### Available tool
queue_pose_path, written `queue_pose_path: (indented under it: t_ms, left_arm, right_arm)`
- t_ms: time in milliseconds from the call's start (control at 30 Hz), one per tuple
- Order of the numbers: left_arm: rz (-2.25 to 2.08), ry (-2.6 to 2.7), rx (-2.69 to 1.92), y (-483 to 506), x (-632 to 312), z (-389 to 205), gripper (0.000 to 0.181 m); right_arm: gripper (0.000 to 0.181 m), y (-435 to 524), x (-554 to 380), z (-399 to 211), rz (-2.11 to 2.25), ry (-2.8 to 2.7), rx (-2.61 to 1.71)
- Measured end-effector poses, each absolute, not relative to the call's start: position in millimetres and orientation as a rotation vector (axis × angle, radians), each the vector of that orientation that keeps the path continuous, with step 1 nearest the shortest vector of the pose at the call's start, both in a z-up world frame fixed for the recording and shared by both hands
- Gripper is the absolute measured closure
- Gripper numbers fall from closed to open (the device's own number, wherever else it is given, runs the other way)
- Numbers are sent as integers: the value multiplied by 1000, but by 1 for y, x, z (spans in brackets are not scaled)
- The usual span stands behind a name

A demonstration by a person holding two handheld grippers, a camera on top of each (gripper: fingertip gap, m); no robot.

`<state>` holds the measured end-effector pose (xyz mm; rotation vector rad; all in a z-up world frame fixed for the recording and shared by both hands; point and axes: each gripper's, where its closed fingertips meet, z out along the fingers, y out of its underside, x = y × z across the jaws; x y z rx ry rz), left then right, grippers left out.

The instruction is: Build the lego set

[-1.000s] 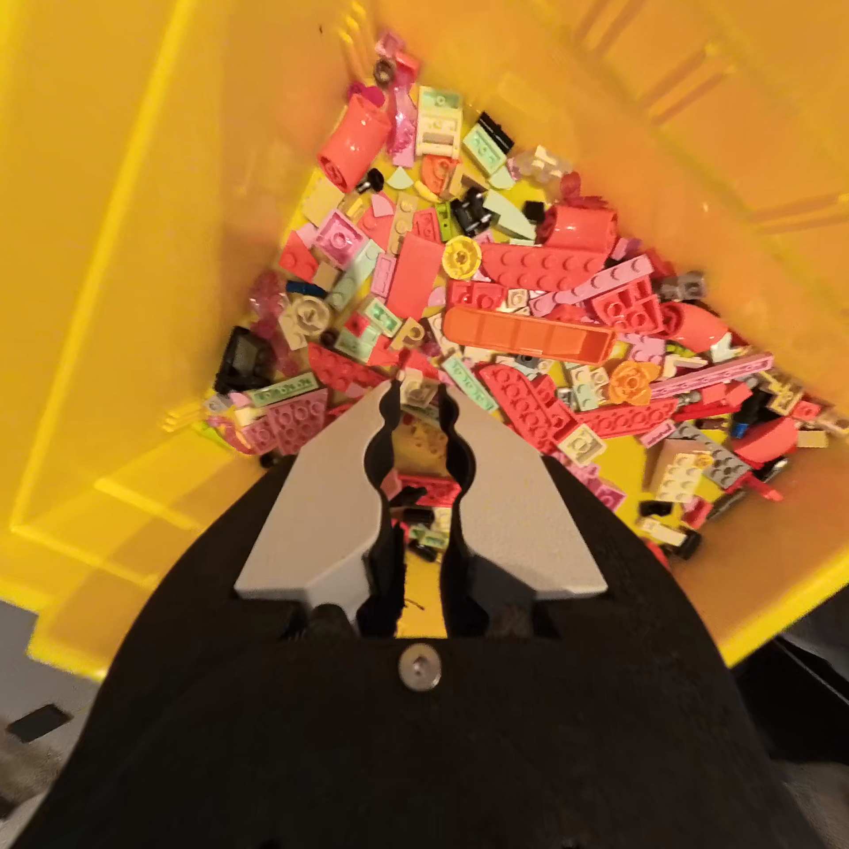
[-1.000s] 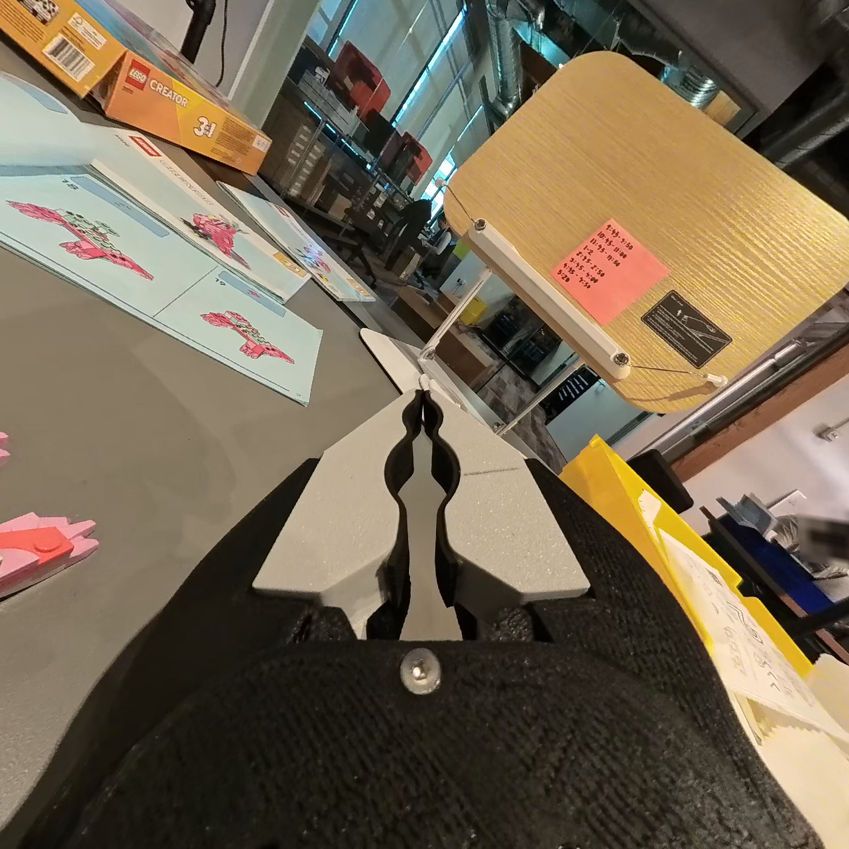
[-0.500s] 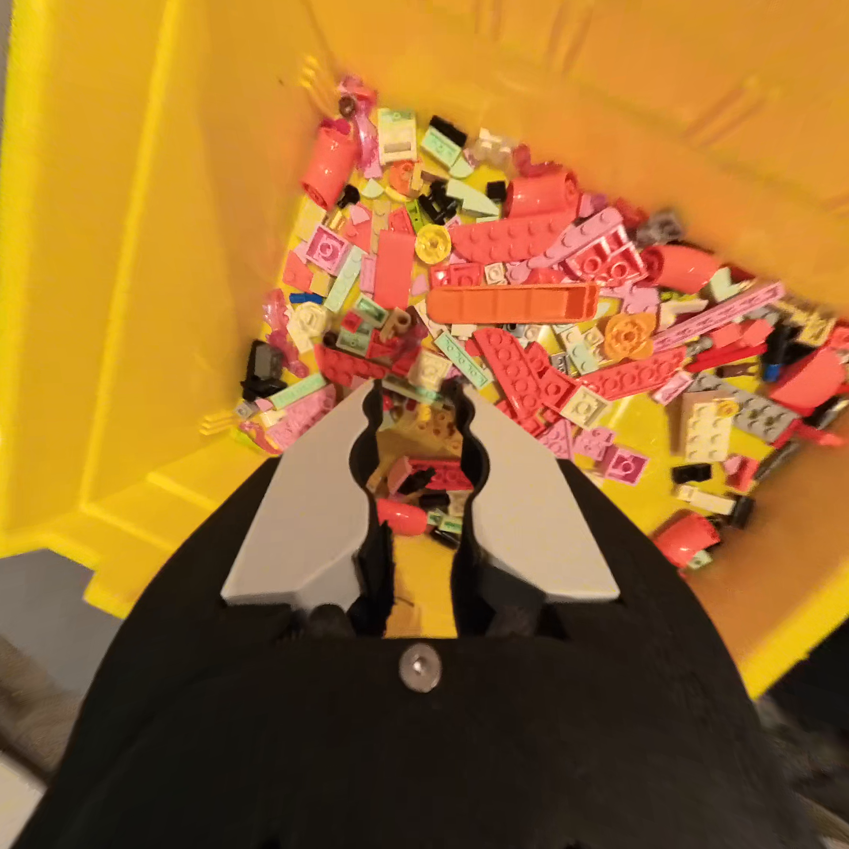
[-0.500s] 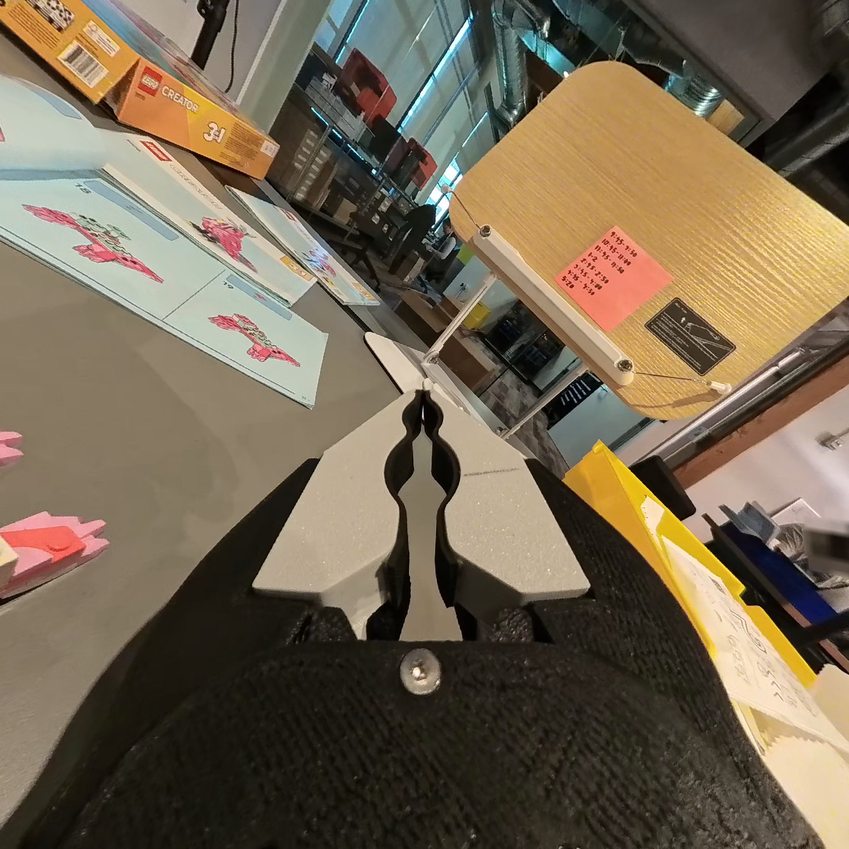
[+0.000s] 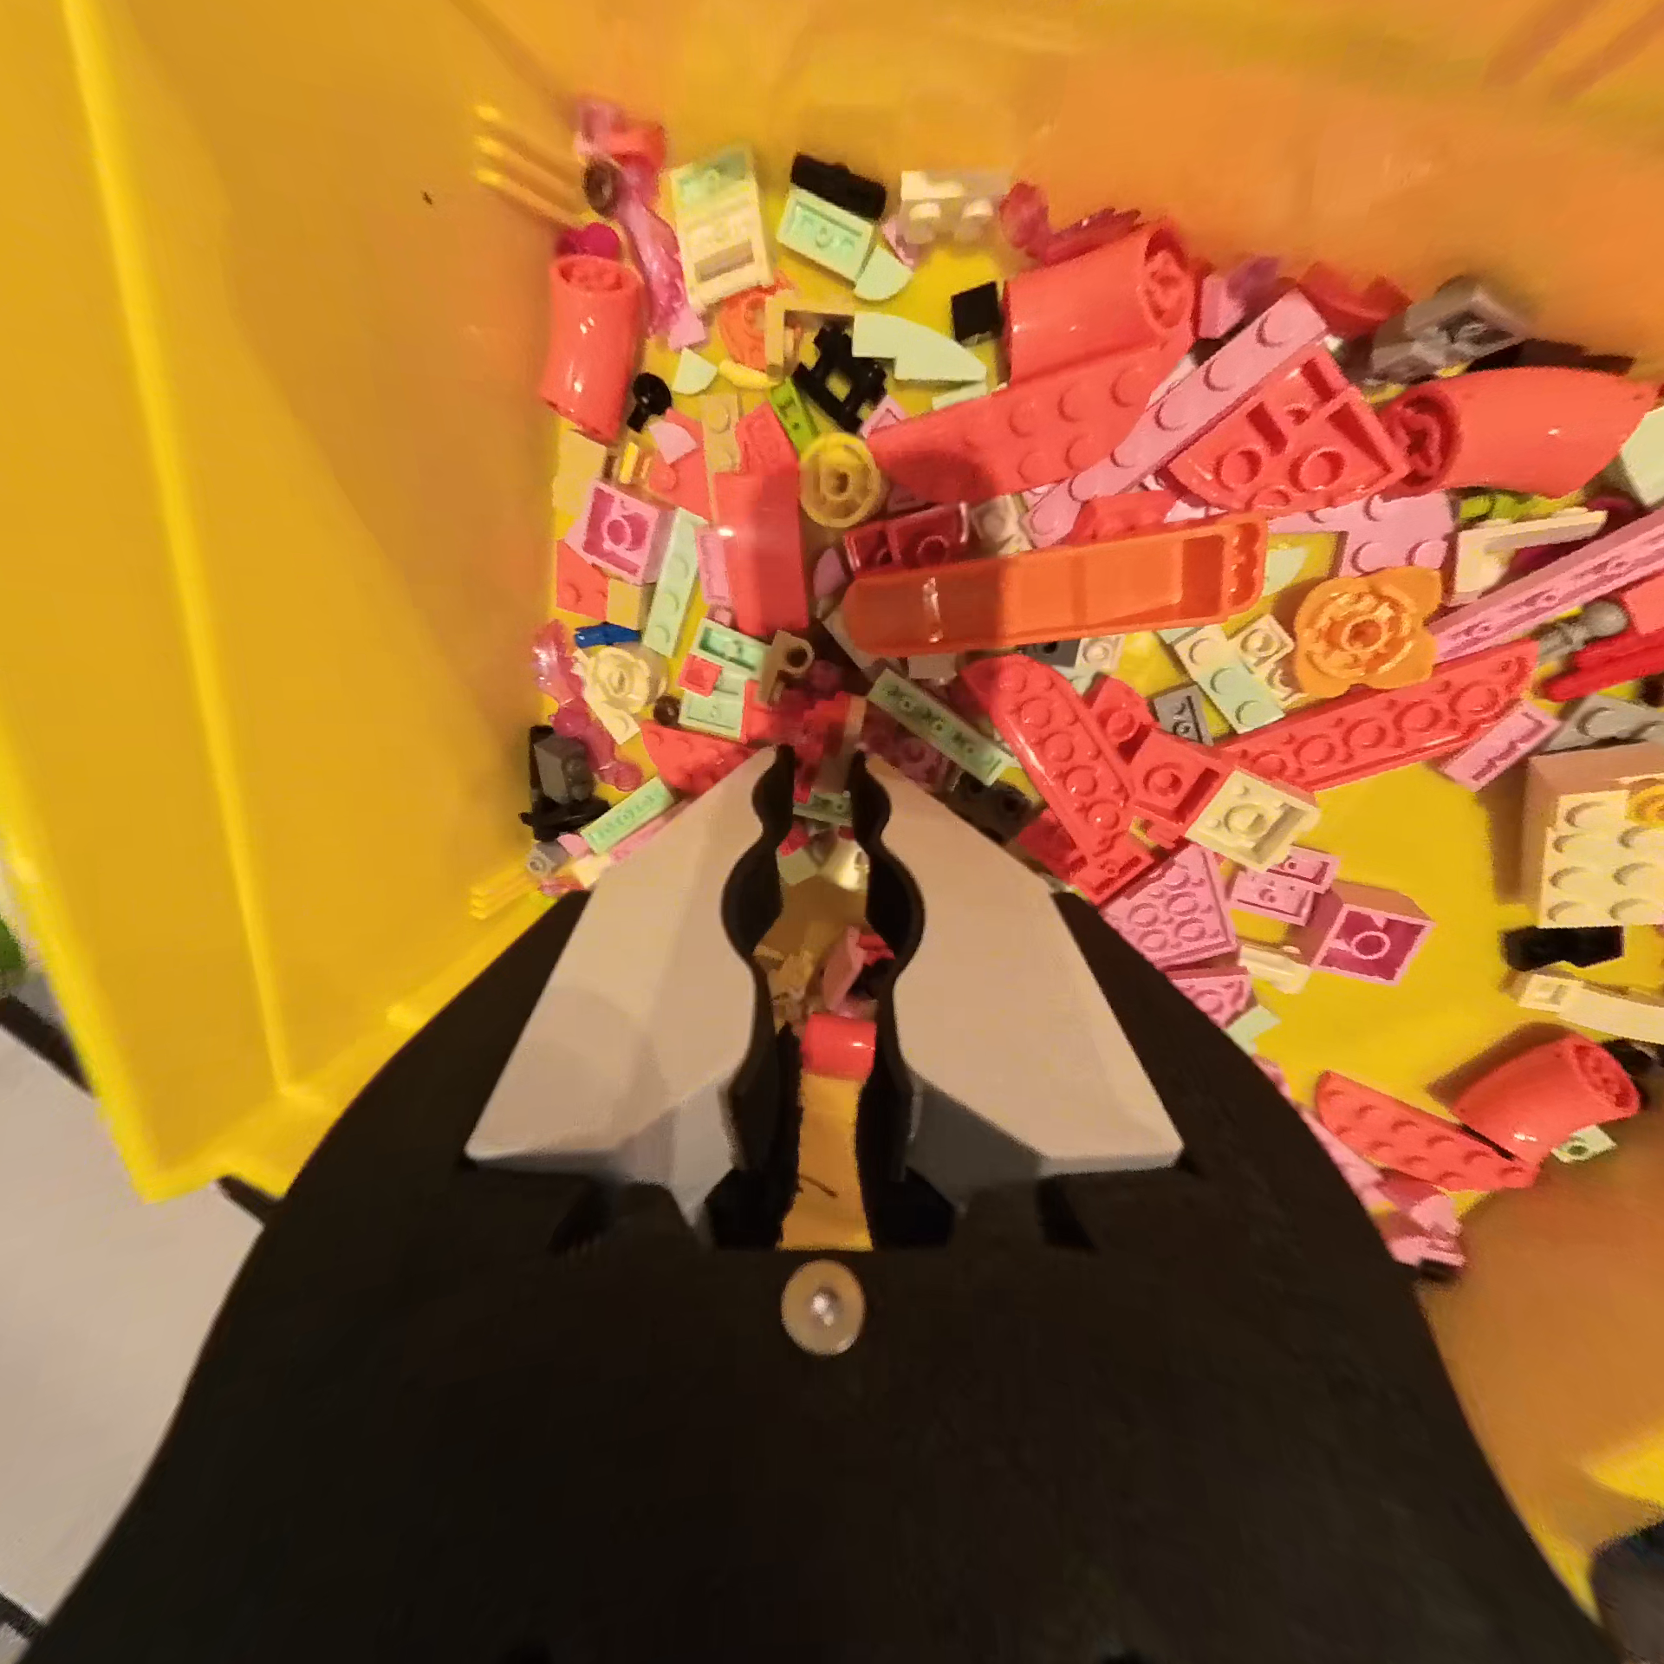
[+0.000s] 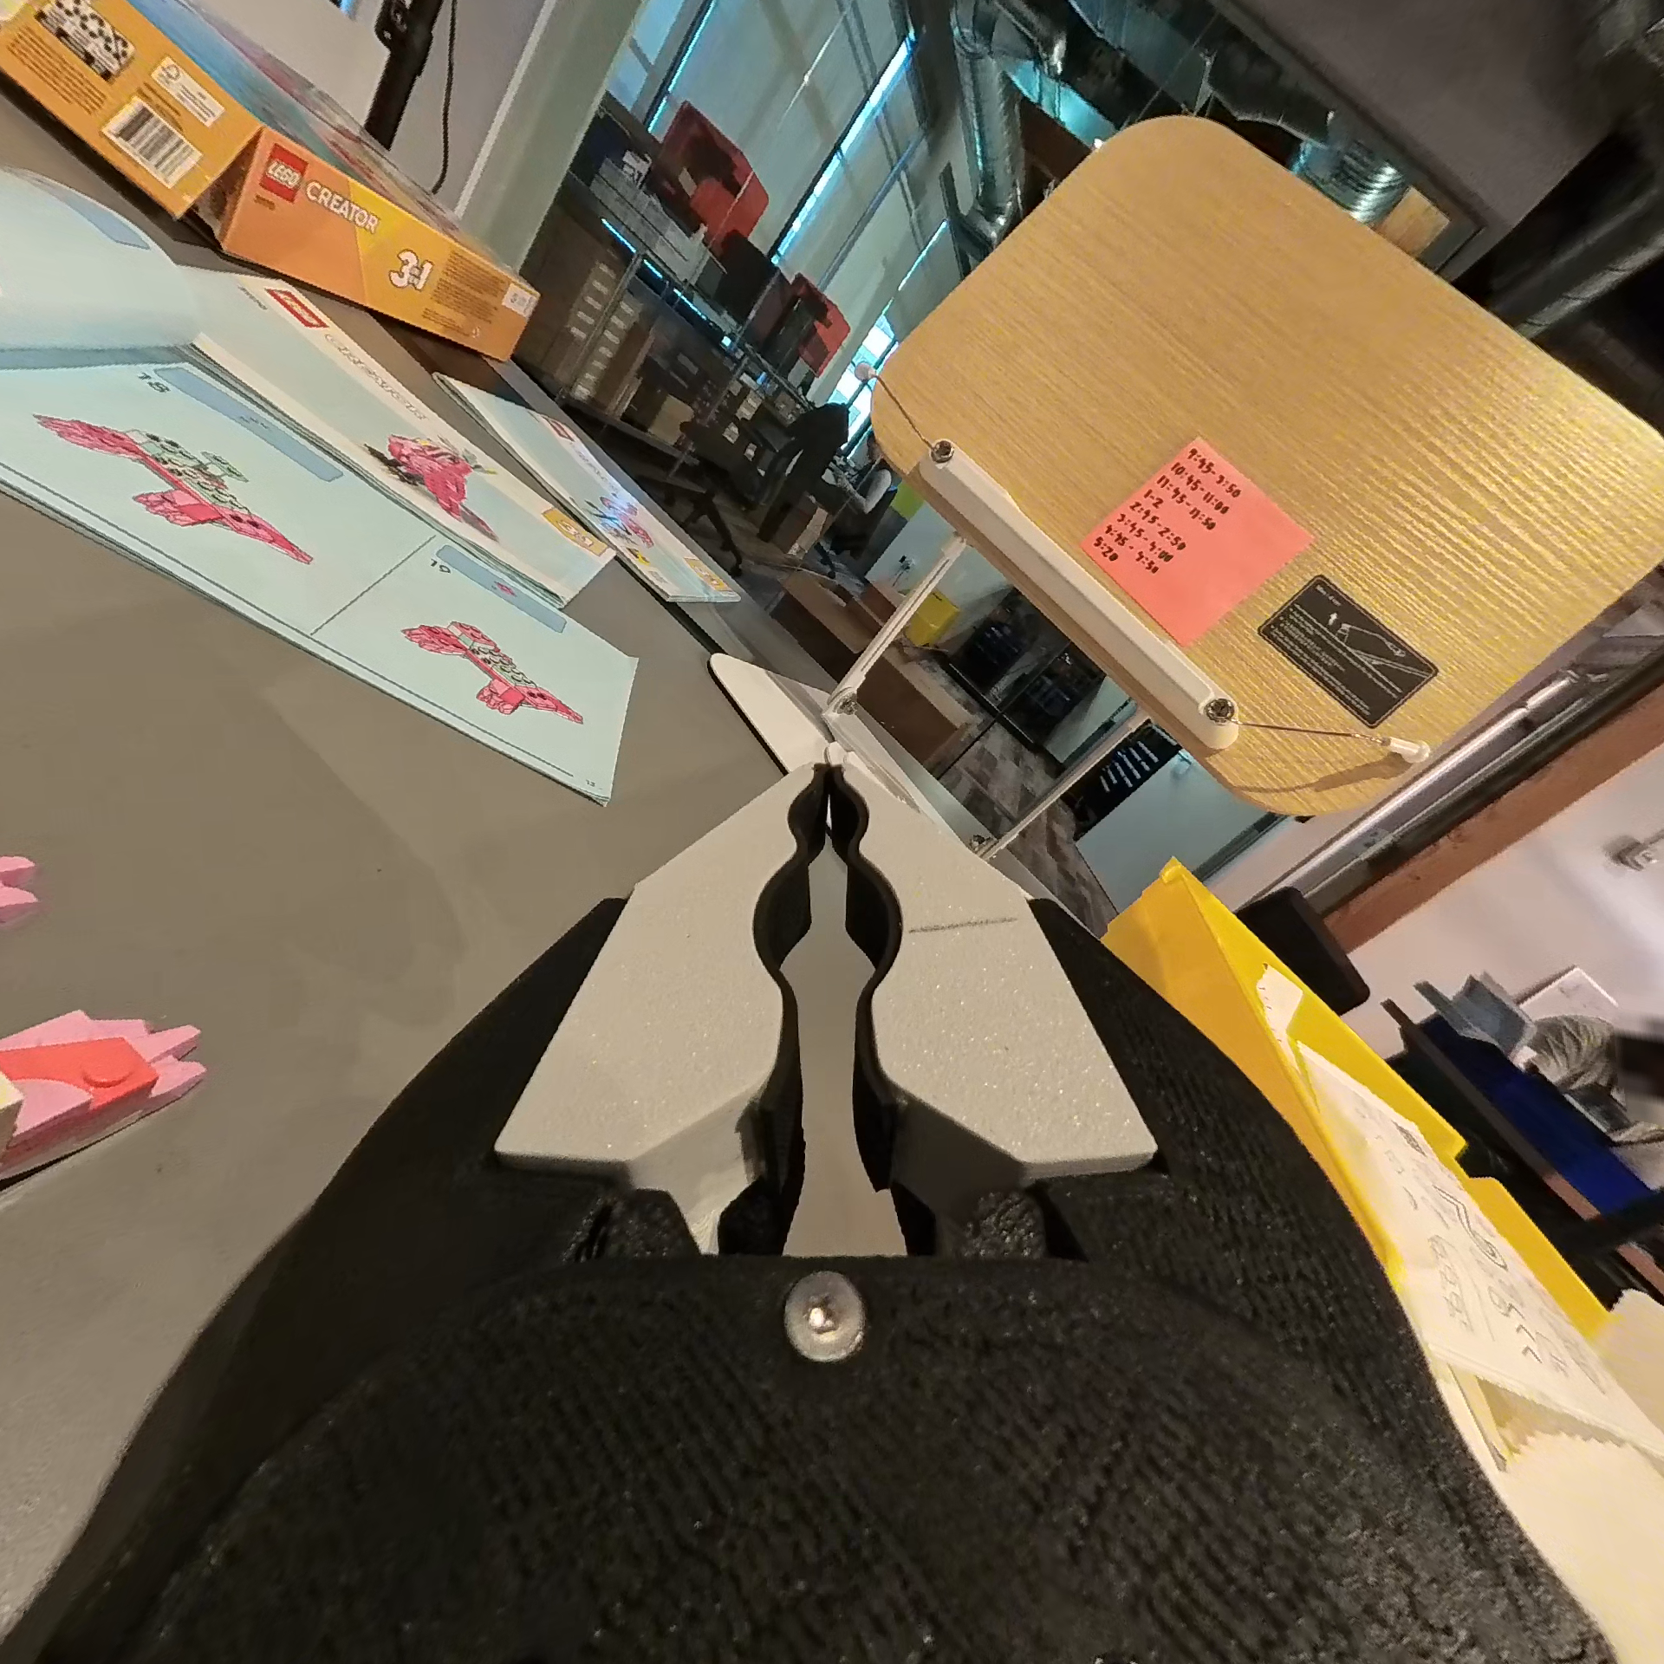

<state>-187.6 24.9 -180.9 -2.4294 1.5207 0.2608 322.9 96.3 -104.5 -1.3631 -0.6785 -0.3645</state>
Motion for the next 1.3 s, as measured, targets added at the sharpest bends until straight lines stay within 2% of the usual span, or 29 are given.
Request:
queue_pose_path:
  t_ms: [100,333,467,1033,1167,1300]
  left_arm:
    - [306,1472,-2244,32,-180,-159,170]
    - [283,1296,-1642,17,-138,-65,170]
    - [266,1254,-1475,-6,-122,-37,169]
    - [170,1041,-1487,-34,-113,-20,170]
    - [109,976,-1473,-47,-77,-14,170]
    - [-173,981,-1388,-87,16,-11,170]
  right_arm:
    - [181,96,323,-104,-361,-674,-1361]
    - [181,95,321,-103,-354,-681,-1351]
    - [181,95,320,-103,-354,-683,-1350]
    - [181,95,321,-103,-358,-681,-1352]
    - [181,94,323,-101,-362,-669,-1345]
    - [181,89,324,-94,-340,-642,-1323]
